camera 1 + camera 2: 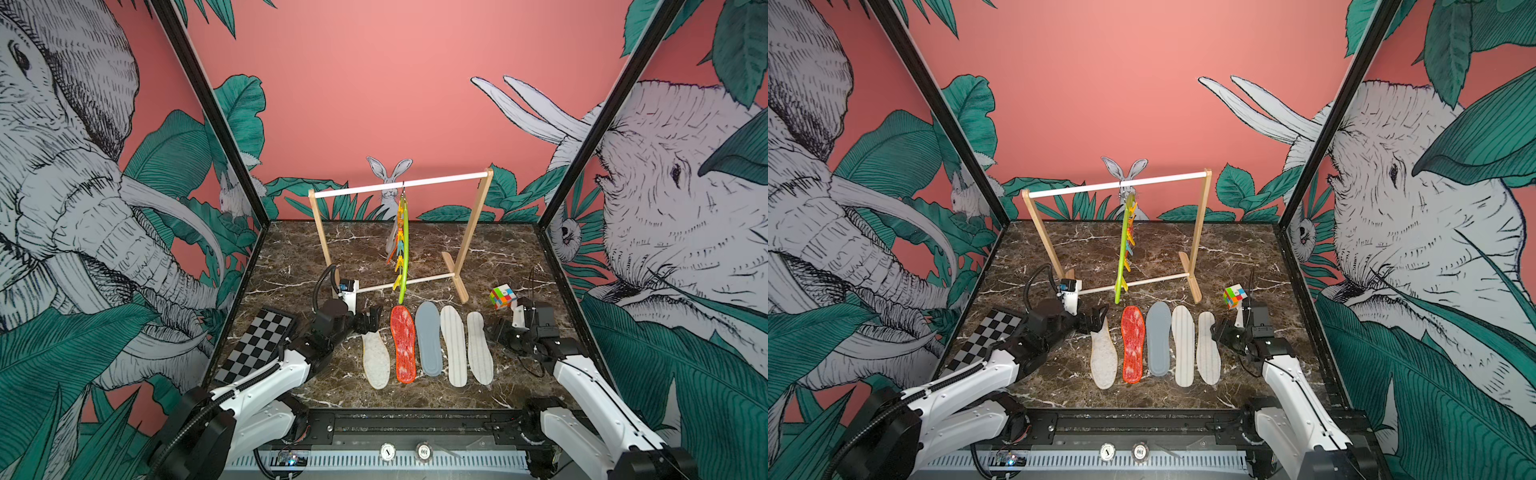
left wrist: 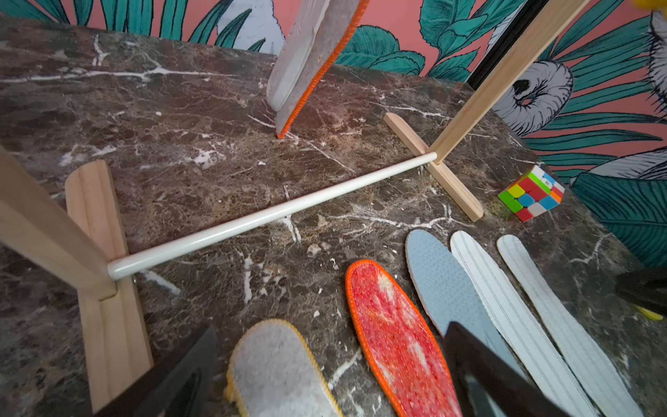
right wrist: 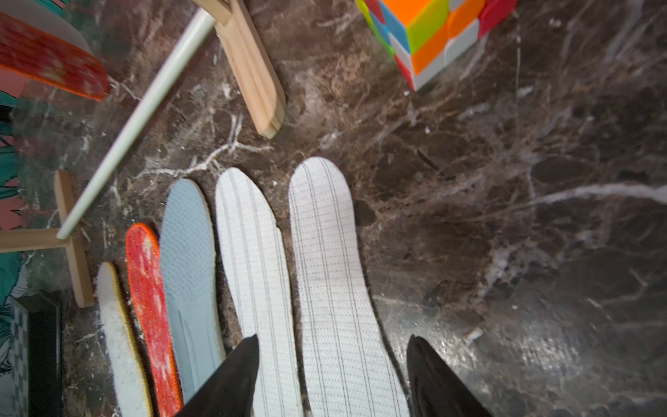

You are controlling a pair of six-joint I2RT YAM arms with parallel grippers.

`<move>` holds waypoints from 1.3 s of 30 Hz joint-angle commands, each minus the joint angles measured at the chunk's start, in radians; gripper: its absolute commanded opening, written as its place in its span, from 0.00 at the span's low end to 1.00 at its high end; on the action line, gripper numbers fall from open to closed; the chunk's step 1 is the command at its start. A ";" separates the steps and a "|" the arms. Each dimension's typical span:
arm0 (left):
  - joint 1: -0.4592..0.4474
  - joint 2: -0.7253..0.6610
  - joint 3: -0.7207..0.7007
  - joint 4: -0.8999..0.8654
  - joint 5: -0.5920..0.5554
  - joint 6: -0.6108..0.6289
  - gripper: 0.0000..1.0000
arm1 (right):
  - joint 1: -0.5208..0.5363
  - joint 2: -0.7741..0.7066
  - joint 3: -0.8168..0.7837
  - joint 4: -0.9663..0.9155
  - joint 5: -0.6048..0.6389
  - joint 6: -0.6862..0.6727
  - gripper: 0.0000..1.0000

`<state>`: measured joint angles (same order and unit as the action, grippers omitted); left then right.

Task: Take the shoe insoles off the hanger
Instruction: Place the insole at the center of the board, then remove the insole from the hanger.

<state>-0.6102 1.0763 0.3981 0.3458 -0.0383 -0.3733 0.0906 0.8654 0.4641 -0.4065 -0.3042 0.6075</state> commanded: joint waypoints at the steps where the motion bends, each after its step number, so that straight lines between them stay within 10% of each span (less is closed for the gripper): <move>1: -0.004 0.049 0.033 0.150 -0.016 0.084 0.99 | -0.003 -0.024 0.037 0.105 -0.028 0.039 0.65; 23: 0.011 0.673 0.379 0.461 -0.034 0.203 0.74 | 0.328 0.155 0.231 0.374 -0.038 0.109 0.58; 39: 0.038 0.884 0.615 0.371 -0.131 0.192 0.49 | 0.361 0.169 0.205 0.440 -0.052 0.162 0.58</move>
<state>-0.5823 1.9465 0.9791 0.7494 -0.1619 -0.1825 0.4450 1.0515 0.6731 -0.0181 -0.3557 0.7559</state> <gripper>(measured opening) 0.499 0.577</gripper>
